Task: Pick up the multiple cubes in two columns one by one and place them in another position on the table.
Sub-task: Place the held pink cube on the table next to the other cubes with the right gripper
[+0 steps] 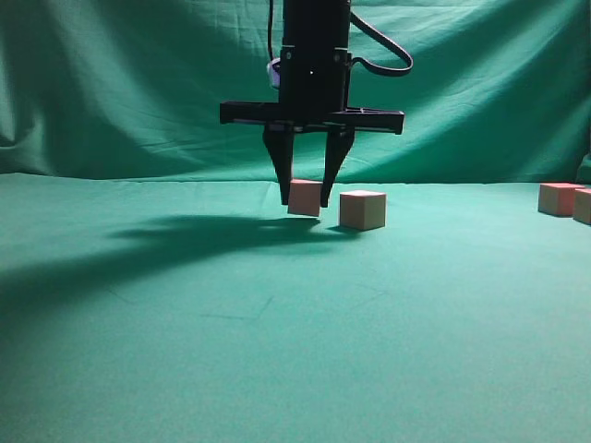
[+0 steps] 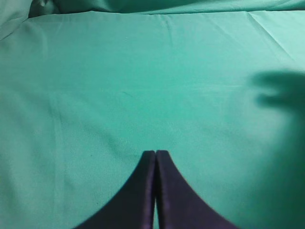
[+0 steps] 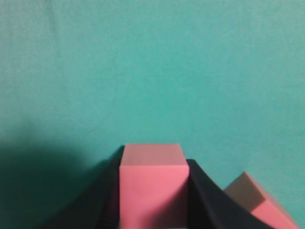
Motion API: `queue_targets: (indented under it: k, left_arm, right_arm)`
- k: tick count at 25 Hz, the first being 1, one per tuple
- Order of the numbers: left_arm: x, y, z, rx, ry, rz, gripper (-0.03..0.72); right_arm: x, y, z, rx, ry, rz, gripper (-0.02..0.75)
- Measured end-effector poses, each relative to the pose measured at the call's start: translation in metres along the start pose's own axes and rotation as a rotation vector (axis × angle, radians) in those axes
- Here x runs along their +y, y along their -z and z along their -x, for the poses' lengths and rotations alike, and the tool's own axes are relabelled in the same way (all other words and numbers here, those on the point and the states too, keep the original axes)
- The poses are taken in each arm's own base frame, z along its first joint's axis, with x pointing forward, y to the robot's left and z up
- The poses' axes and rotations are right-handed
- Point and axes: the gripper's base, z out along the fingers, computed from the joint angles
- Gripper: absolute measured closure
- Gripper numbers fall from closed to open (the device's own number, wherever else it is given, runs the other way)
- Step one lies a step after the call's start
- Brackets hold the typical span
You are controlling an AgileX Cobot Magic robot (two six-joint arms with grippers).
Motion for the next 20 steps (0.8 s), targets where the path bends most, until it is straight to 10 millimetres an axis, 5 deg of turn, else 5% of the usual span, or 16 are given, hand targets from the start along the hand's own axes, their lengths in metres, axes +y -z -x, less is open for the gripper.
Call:
queue_targets:
  k: [20]
  left_arm:
    - [0.0,0.0,0.0,0.0,0.0,0.0,0.688]
  right_arm:
    - [0.0007,-0.0042,-0.001,0.013,0.012,0.003,0.476]
